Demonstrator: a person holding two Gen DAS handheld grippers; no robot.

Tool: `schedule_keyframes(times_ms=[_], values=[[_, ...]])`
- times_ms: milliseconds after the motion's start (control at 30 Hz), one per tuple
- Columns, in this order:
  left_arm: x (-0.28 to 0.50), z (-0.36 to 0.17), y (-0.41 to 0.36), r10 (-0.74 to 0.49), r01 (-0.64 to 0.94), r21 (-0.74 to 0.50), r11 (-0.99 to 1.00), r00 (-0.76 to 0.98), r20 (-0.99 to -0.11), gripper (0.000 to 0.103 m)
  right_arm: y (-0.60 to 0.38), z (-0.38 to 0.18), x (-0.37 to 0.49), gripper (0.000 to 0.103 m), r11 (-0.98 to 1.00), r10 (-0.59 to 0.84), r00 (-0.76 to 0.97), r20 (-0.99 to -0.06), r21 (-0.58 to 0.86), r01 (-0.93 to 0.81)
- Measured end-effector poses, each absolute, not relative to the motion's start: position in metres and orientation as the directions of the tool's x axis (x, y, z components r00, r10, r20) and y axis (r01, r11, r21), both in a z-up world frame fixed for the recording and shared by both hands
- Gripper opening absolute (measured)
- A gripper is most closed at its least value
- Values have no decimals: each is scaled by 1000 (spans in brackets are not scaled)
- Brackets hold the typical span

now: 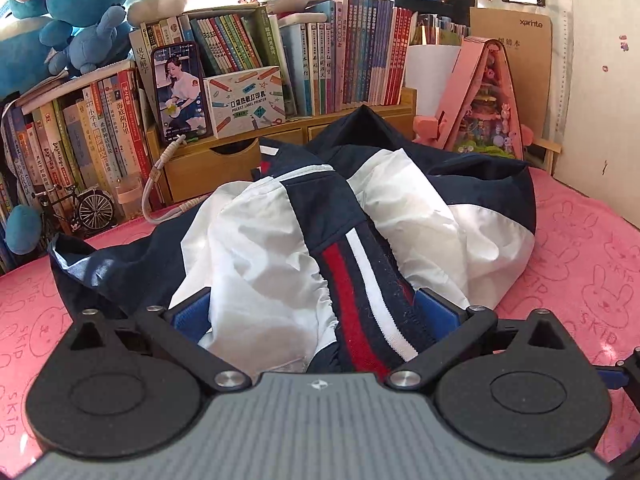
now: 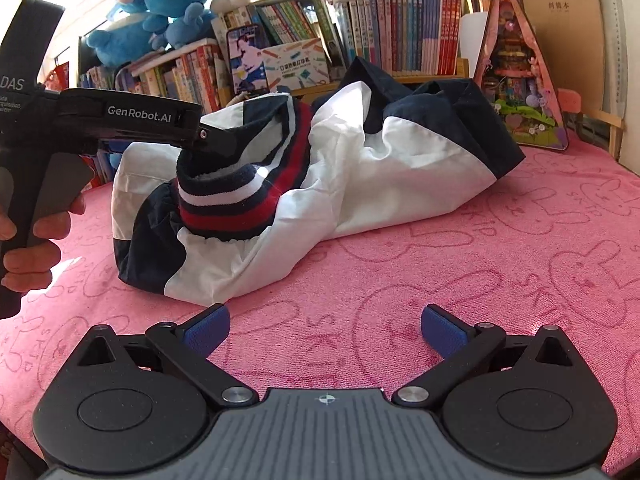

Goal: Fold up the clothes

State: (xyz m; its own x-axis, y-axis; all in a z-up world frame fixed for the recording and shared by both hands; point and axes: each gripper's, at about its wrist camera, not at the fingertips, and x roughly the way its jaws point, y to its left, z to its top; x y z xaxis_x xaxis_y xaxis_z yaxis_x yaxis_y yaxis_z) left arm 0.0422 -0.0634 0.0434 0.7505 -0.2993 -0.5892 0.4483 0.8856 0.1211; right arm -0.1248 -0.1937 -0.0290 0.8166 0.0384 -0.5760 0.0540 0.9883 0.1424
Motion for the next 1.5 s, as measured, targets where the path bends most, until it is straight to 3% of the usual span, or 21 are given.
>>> schedule_keyframes(times_ms=[133, 300, 467, 633, 833, 1033, 1167, 1267, 1500], values=[[39, 25, -75, -173, 397, 274, 876, 789, -590, 103, -191, -28, -126, 103, 988, 27, 816, -578, 139, 66], [34, 16, -54, -14, 274, 434, 858, 858, -514, 103, -198, -22, -136, 103, 987, 8, 832, -555, 138, 83], [59, 14, 15, 55, 174, 332, 927, 813, -579, 103, -210, -13, -140, 103, 976, 13, 850, -526, 192, 104], [66, 23, 63, 281, -34, 473, 880, 841, -462, 103, -212, -8, -141, 103, 966, 26, 856, -516, 233, 111], [61, 26, 112, 279, -73, 379, 923, 804, -525, 103, -201, -2, -139, 103, 967, 44, 865, -500, 237, 88], [55, 17, 141, 433, -149, 566, 811, 804, -408, 103, -185, 8, -146, 103, 989, -25, 889, -458, 119, 90], [51, 16, 191, 368, -157, 398, 904, 759, -536, 103, -171, 13, -148, 103, 997, -52, 928, -368, 36, 70], [41, 3, 206, 317, -161, 306, 938, 755, -574, 103, -154, 19, -142, 103, 1000, -3, 967, -256, -8, 0], [30, -21, 219, 234, -168, 166, 972, 783, -577, 103, -87, 71, -57, 103, 980, 115, 953, -282, -127, -156]])
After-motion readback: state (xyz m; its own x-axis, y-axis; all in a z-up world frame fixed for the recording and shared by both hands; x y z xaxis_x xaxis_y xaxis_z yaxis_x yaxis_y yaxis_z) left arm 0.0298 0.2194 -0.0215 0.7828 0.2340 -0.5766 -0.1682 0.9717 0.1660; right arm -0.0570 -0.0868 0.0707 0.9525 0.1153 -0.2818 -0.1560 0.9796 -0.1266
